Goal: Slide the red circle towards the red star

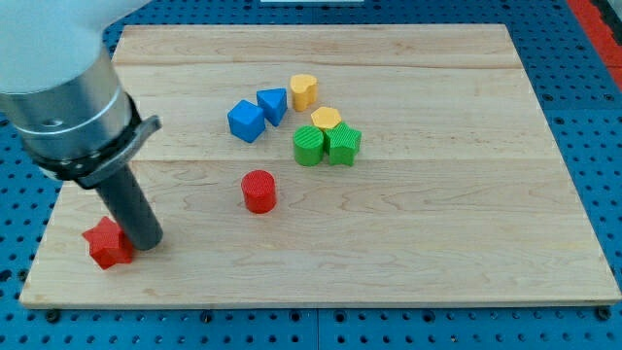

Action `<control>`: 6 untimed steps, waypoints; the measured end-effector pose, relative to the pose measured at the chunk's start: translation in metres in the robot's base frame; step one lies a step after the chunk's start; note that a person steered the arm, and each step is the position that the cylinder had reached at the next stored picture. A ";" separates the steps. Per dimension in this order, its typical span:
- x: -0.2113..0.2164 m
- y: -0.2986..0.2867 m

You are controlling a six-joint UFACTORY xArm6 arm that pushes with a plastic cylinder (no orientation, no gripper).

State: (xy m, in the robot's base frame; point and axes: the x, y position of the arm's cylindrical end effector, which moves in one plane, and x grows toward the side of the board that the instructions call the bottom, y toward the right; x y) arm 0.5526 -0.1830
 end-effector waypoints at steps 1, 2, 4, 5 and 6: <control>0.000 -0.018; -0.006 -0.015; -0.086 0.006; -0.092 0.075; -0.085 0.134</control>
State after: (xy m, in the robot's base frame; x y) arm 0.4671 -0.0485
